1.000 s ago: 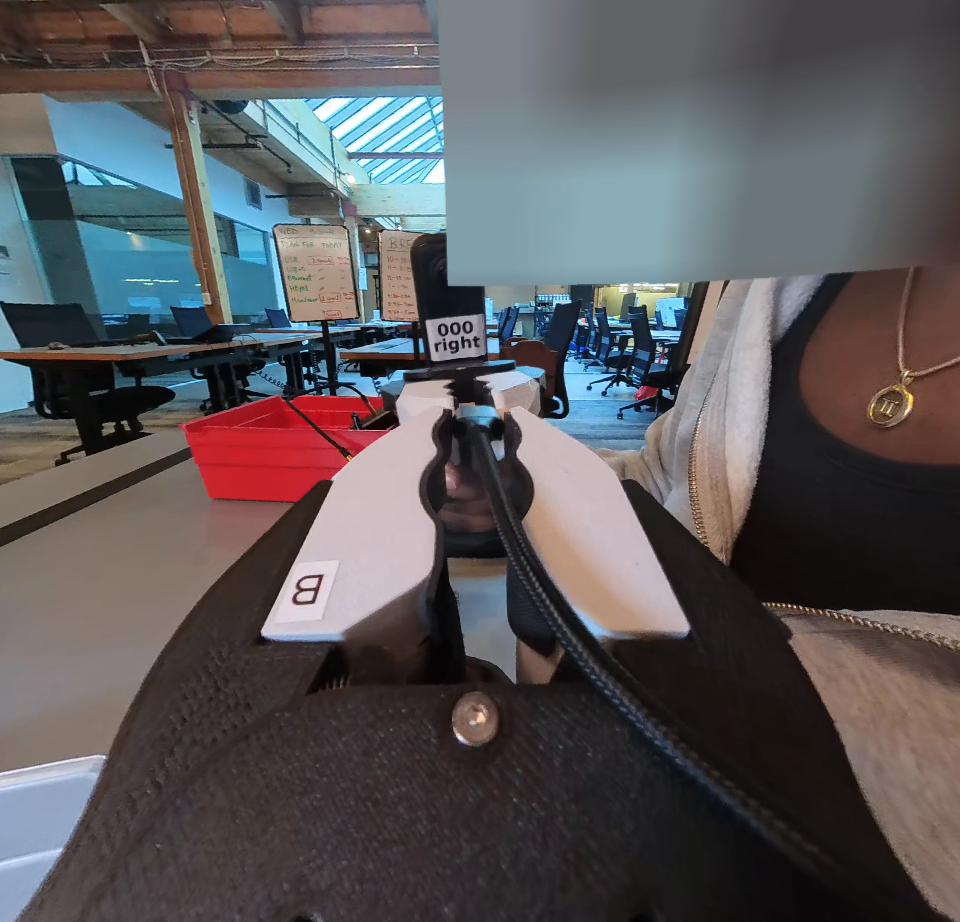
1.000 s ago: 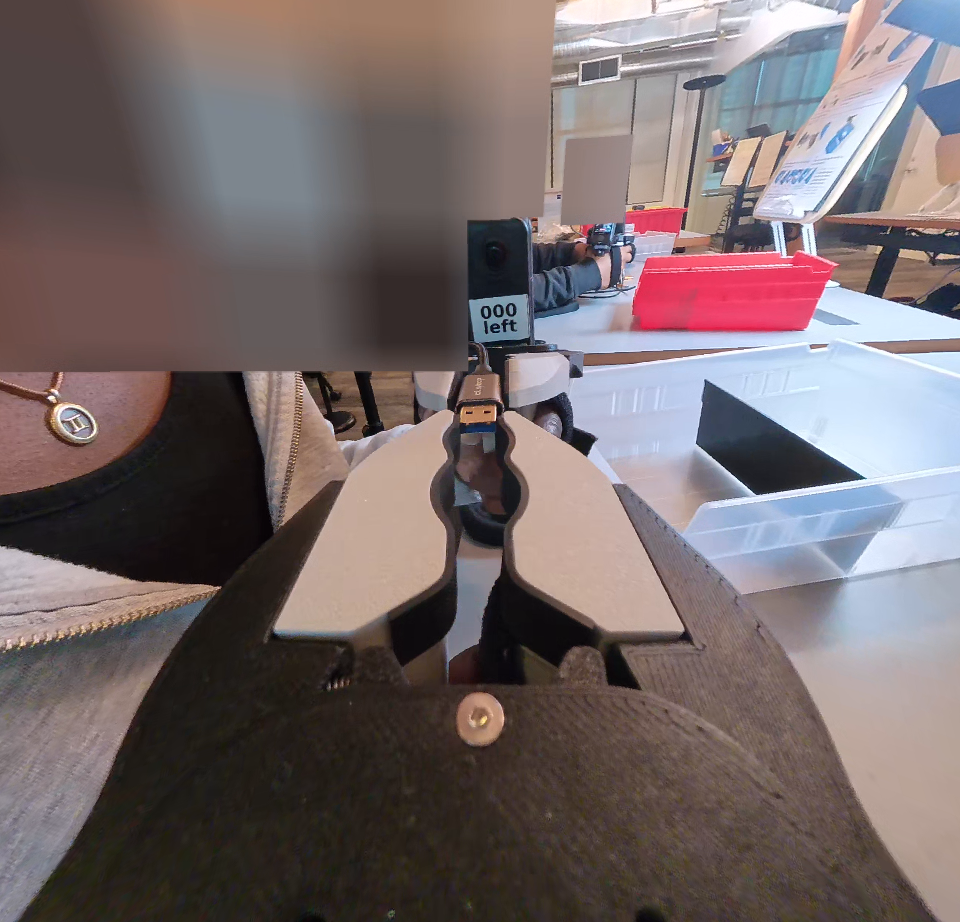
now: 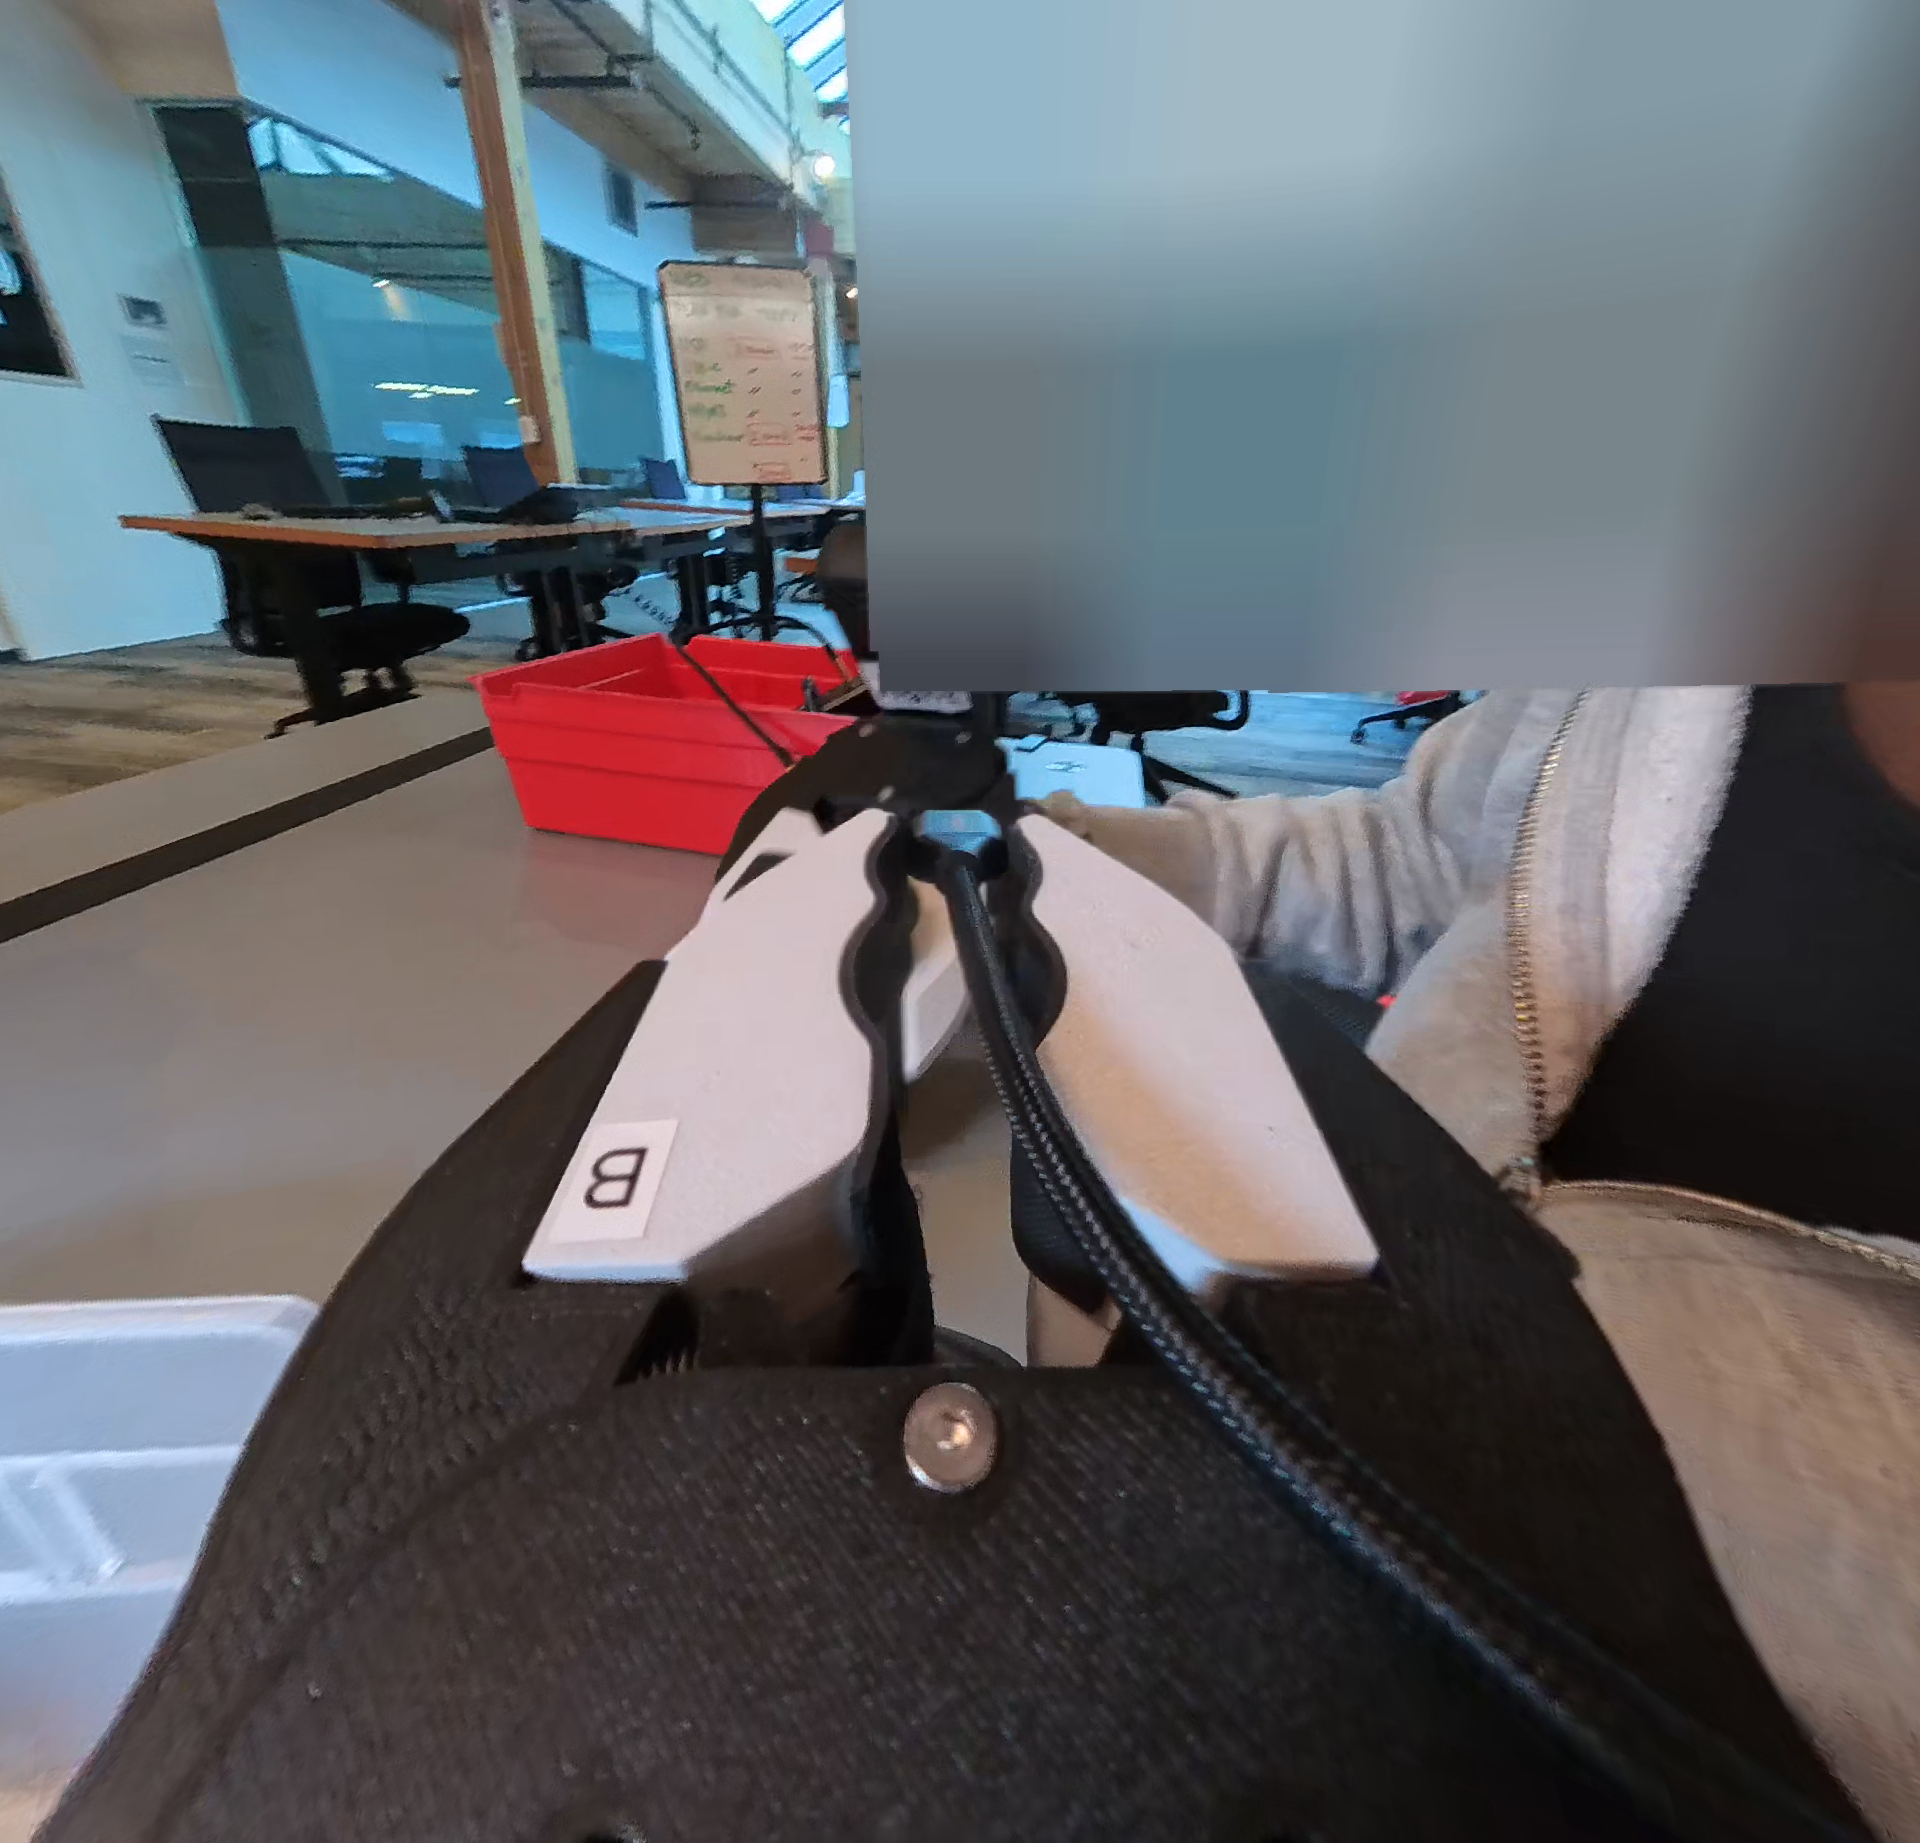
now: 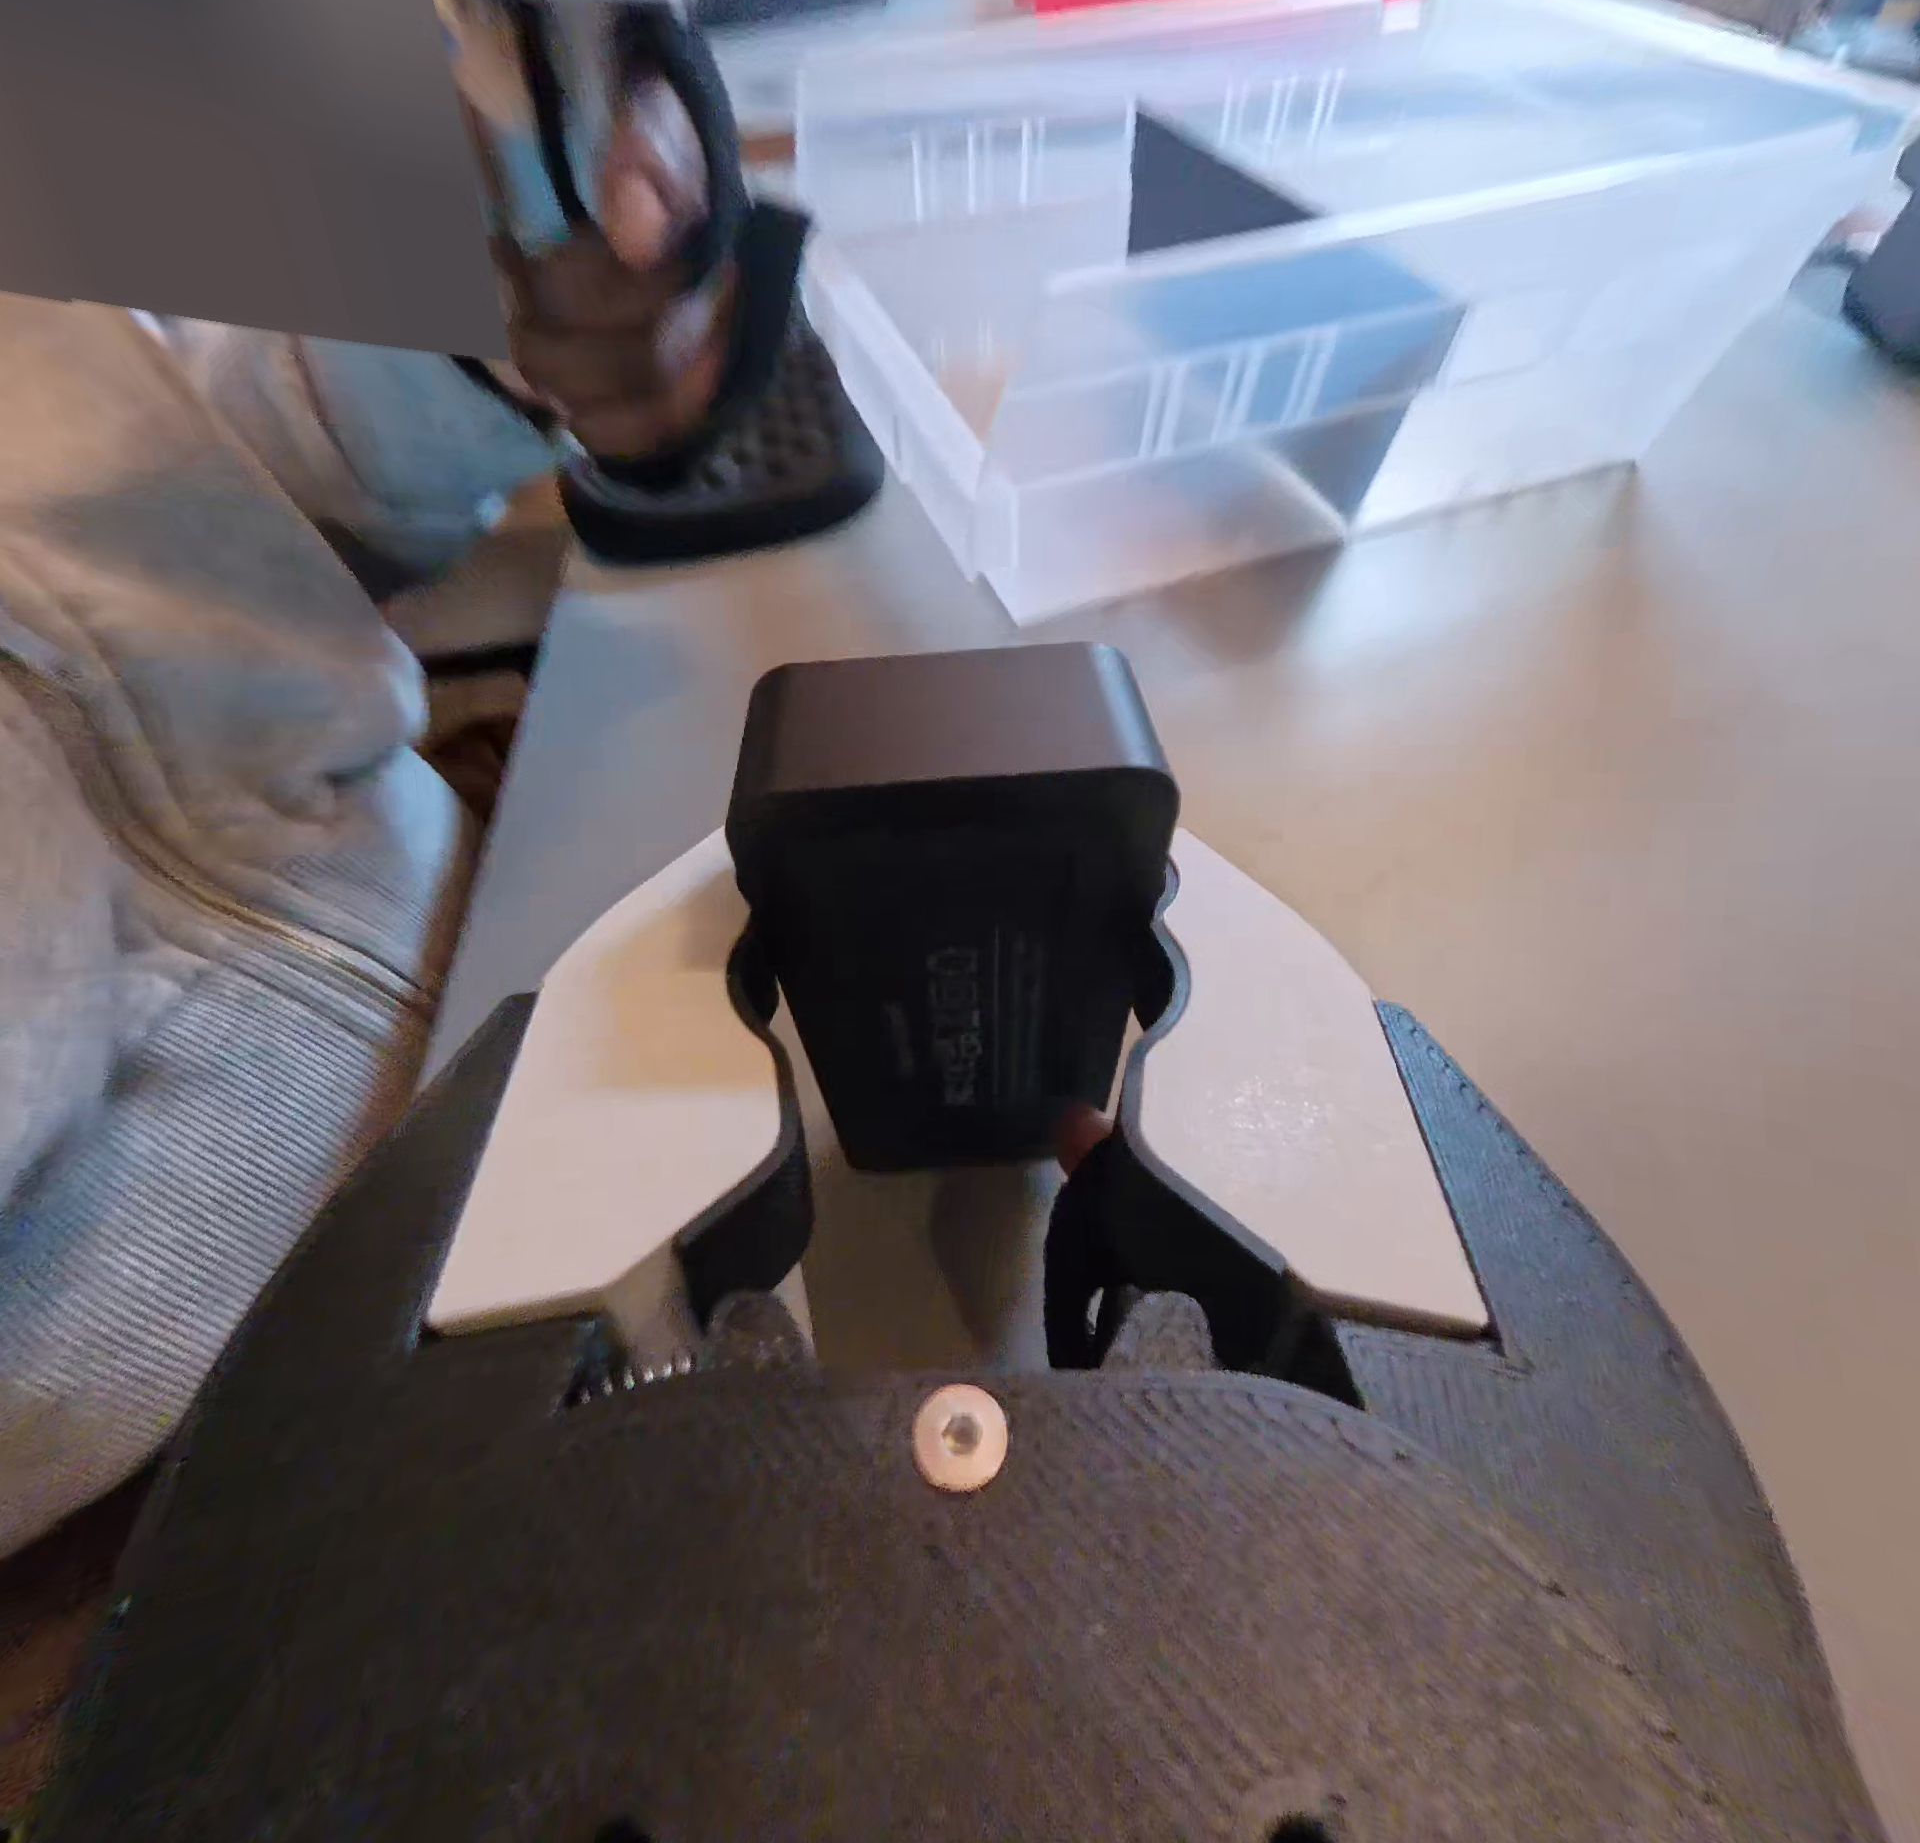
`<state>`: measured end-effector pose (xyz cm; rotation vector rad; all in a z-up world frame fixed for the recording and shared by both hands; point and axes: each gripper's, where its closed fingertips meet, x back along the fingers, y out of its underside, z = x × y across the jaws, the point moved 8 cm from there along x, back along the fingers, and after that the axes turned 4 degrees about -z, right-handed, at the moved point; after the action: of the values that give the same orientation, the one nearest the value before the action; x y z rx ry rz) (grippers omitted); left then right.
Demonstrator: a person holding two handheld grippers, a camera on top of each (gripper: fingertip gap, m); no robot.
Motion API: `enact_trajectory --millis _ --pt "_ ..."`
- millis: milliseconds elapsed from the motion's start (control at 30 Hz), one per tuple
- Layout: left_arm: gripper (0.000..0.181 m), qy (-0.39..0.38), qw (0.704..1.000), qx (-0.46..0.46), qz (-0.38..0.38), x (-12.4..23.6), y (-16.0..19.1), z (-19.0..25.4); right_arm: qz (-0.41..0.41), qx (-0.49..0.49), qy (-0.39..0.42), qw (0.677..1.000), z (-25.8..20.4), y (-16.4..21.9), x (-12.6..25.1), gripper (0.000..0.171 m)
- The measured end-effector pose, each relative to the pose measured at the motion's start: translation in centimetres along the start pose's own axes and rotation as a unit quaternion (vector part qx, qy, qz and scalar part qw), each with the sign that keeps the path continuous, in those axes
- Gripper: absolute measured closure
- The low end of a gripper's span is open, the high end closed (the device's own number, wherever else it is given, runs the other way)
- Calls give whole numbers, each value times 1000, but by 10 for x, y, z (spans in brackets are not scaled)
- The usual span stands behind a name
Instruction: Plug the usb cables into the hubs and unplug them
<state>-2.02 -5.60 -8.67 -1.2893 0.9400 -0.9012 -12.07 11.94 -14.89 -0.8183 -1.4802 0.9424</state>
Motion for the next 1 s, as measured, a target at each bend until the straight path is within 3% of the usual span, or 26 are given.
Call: enact_trajectory --millis 167,333,567,1000 --pt "163 -42 999 21 -2 -15 0 0 221 -47 -80 971 -17 -31 31 103" --pt "163 -39 999 10 -2 -33 -5 14 315 -68 -128 938 -30 -43 37 103" --pt "163 -37 998 -31 -41 -43 -10 24 315 -52 -129 939 -40 -48 32 103" --pt "162 -15 998 -35 -59 -48 -4 27 240 -7 -85 967 -48 -53 30 102"
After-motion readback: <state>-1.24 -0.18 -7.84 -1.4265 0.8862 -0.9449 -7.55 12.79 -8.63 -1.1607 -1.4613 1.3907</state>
